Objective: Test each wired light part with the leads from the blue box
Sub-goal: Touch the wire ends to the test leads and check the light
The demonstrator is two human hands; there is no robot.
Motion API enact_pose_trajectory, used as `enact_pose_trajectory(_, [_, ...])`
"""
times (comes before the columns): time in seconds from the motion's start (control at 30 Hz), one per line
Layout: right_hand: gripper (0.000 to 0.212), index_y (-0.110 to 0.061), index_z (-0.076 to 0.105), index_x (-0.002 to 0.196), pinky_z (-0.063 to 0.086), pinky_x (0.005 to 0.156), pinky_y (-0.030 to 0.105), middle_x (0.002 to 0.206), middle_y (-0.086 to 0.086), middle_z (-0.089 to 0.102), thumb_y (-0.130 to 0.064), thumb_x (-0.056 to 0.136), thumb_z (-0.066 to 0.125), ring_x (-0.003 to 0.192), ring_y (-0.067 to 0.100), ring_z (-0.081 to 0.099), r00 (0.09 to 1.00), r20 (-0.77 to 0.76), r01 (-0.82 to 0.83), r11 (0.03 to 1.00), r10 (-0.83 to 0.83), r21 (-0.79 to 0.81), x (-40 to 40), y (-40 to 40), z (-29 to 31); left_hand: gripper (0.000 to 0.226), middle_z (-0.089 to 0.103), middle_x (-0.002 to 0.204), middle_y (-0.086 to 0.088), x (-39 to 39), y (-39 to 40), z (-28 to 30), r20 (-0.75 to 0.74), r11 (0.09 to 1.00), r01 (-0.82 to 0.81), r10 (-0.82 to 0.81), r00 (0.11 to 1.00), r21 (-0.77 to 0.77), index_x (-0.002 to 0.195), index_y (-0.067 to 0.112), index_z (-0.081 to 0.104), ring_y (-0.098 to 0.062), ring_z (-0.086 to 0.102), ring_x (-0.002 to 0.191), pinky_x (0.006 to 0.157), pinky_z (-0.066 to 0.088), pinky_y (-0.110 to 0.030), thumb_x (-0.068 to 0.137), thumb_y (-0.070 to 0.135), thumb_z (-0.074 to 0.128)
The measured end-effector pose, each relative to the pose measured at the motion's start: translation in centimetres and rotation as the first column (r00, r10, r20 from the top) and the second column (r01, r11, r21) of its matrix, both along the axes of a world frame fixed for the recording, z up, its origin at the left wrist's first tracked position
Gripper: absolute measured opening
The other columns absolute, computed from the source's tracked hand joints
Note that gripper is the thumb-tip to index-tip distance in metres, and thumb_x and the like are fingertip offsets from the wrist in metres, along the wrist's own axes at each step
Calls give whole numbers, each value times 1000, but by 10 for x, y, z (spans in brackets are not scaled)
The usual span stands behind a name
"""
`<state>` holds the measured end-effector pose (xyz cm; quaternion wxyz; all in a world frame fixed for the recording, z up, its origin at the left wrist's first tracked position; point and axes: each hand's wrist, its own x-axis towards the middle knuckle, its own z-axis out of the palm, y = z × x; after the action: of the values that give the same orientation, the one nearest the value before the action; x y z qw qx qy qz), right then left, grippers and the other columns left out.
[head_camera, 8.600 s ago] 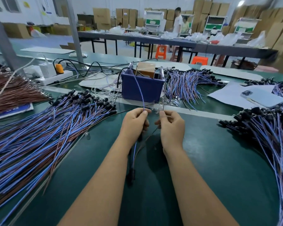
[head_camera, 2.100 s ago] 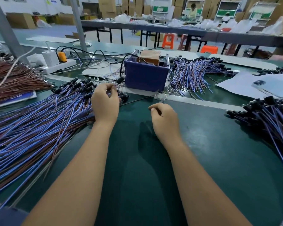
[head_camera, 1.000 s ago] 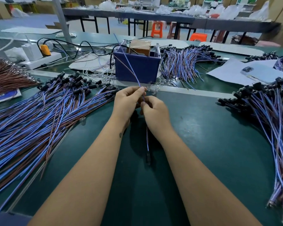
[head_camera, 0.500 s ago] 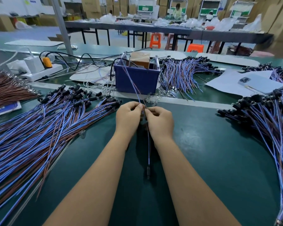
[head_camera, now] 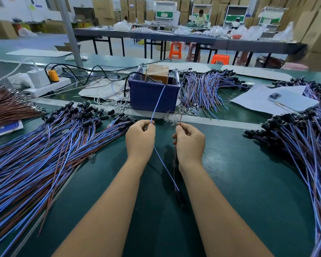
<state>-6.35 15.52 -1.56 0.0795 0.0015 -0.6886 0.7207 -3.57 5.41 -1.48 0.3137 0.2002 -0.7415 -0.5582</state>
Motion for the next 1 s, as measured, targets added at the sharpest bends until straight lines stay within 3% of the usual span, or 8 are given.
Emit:
enact_pose_trajectory(0.1, [26,-31,63,74,53,68,37,58,-6,61,-13,92,59,54,9,54,999,15,-38,997,37,72,0,1,1,24,57,59,4,-1,-1,1,-31,999,-24,26,999,49,76,30,61,-16,52,59,66,53,-43,90,13,53])
enact_pose_trajectory(0.2, [34,-33,62,63,48,58,32,51,-9,58,-14,90,59,50,10,49,998,30,-63,993,61,100,0,2,2,24,57,60,4,0,-3,2,-66,995,-64,69,995,80,77,30,60,-16,52,58,63,50,-39,91,12,52])
enact_pose_trajectory(0.4, [33,-35,64,61,42,50,22,45,-13,56,-16,88,61,46,3,46,994,31,-112,982,109,151,1,2,2,26,55,59,4,-1,-9,1,-88,982,-108,122,989,154,77,30,59,-14,48,56,56,44,-30,92,11,50])
enact_pose_trajectory(0.6, [19,-31,72,80,44,57,25,47,-17,58,-18,88,62,47,0,47,992,-6,-126,979,129,163,1,1,0,25,52,54,6,-1,-10,1,-126,968,-125,154,980,217,78,25,59,-1,42,41,45,38,-18,94,9,49])
enact_pose_trajectory(0.73, [19,-30,72,81,43,54,21,50,-19,59,-16,88,62,49,0,47,993,-36,-108,989,112,105,3,2,0,21,52,55,6,-1,-11,1,-131,960,-147,182,975,237,79,22,61,-2,44,42,46,38,-18,94,11,50])
enact_pose_trajectory(0.87, [17,-17,76,96,46,62,21,58,-18,63,-16,90,61,61,3,56,996,-60,-53,992,60,115,5,0,0,15,54,57,7,-3,-12,-1,-129,956,-157,193,973,249,93,13,64,0,45,42,47,41,-19,93,10,50])
enact_pose_trajectory(1.0, [19,-16,75,99,48,70,25,71,-13,65,-16,91,59,73,11,59,994,-108,8,993,6,121,9,0,0,15,53,54,8,-3,-12,-2,-136,955,-151,190,972,255,88,15,63,-2,44,43,50,41,-23,93,10,50])
